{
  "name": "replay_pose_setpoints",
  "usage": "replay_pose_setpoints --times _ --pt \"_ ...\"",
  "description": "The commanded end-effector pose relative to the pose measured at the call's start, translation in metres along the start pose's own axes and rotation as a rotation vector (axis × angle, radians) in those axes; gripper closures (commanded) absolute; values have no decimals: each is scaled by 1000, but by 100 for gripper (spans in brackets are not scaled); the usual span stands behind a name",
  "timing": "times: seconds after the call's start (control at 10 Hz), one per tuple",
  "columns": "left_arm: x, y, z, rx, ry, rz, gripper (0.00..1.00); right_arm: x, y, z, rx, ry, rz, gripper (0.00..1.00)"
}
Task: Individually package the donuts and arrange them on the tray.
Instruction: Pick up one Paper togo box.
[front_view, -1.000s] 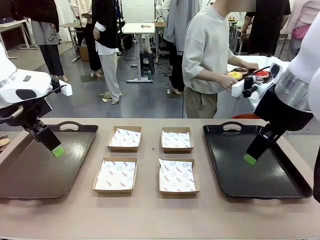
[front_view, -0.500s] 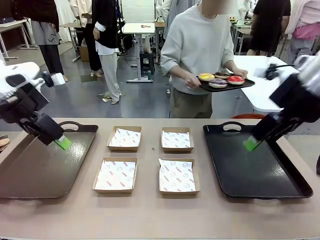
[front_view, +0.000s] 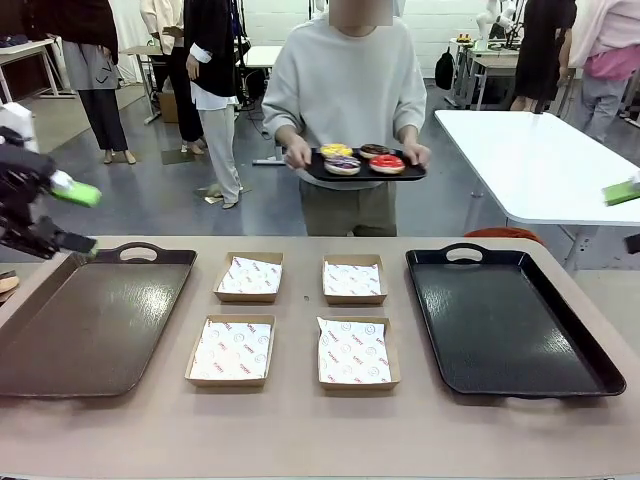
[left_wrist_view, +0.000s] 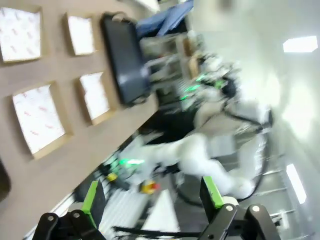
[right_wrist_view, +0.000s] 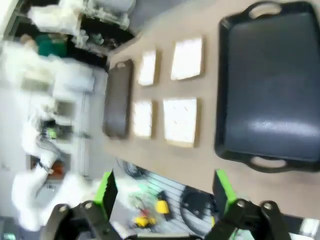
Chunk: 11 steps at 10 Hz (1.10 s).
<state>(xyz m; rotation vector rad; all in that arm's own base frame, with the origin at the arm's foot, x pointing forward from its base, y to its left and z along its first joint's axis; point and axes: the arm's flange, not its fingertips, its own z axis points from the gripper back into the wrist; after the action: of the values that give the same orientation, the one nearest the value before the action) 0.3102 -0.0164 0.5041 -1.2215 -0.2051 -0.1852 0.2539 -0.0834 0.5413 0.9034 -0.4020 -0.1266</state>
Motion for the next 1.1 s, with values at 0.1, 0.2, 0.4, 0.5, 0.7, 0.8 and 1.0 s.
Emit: replay_pose_setpoints --times 0.1,0.2,0.4,0.5,0.7,0.8,1.0 --pt "-14 38 48 -213 -115 137 0 -41 -73 16 190 17 -111 0" --pt "-19 46 61 -227 -124 157 0 -44 -86 23 228 83 -113 0" --pt "-29 66 88 -225 -119 211 0 -49 -113 38 277 135 -82 0" --pt "-33 77 97 -194 -115 238 0 -52 -121 43 312 145 -55 0" --pt "-41 96 108 -127 -110 268 0 -58 -137 48 345 130 -47 0" --pt "-44 105 113 -104 -105 276 0 -61 -145 47 352 133 -58 0" --pt "-49 116 120 -83 -119 287 0 -65 -151 46 351 136 -69 0"
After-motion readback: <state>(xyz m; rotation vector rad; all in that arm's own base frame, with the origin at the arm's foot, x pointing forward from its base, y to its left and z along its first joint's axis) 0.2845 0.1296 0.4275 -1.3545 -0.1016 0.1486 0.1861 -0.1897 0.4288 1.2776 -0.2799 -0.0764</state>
